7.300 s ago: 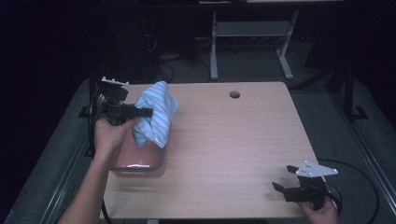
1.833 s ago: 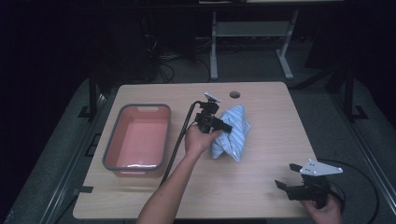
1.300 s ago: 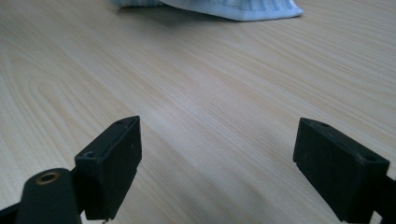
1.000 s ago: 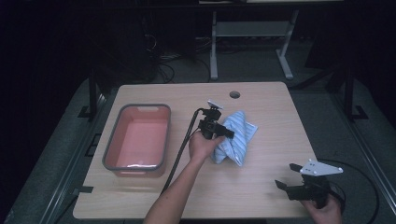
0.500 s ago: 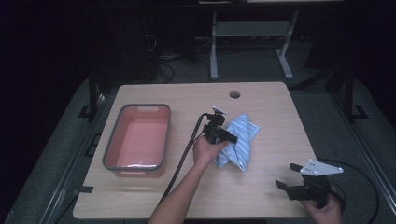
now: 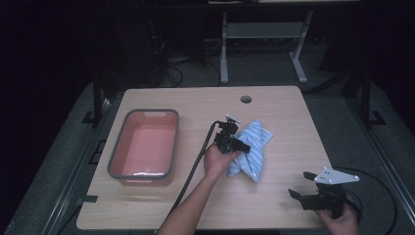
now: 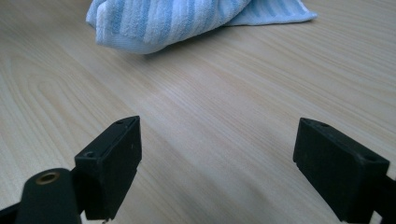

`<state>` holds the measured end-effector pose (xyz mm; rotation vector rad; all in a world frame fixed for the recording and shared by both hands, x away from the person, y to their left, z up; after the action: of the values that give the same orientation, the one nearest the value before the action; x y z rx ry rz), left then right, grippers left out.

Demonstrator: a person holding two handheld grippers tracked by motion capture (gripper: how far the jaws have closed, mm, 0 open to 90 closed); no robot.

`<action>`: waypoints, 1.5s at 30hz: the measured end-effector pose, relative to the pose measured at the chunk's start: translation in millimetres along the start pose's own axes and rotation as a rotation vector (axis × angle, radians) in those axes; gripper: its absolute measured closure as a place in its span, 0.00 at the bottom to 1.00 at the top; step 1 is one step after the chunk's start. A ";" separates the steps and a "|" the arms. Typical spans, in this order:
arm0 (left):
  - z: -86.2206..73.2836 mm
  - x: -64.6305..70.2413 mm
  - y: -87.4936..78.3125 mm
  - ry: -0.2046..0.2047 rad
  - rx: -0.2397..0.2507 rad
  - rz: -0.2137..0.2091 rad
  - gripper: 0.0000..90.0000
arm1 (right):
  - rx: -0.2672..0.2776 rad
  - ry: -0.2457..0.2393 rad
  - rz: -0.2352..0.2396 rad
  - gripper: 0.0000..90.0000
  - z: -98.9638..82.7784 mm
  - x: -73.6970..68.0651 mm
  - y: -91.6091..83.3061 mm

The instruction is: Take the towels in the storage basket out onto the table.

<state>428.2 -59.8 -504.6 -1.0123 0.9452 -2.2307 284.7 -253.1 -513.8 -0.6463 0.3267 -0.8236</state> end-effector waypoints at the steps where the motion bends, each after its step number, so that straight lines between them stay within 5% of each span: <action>1: 0.0 0.3 0.2 -0.002 0.003 -0.001 0.60 | 0.000 -0.001 0.000 0.16 0.0 0.1 0.0; 30: 1.7 3.7 -38.3 0.023 0.056 -0.009 0.38 | -0.004 -0.003 -0.007 0.16 0.5 -1.8 0.4; 45: -16.0 -1.4 -65.8 0.047 0.089 -0.006 0.31 | -0.002 -0.005 -0.012 0.16 1.1 -1.0 0.2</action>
<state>405.8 -11.4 -462.8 -0.9276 0.8558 -2.2890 284.7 -251.8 -513.1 -0.6529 0.3196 -0.8335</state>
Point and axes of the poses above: each handheld gripper's, and its own axes: y roughly forward along the jaws, z roughly out of its top, x roughly to its right, the point moved 9 cm from there along y, roughly forward along the jaws, and after that the axes turned 2 degrees about -x, right-handed, at the moved point
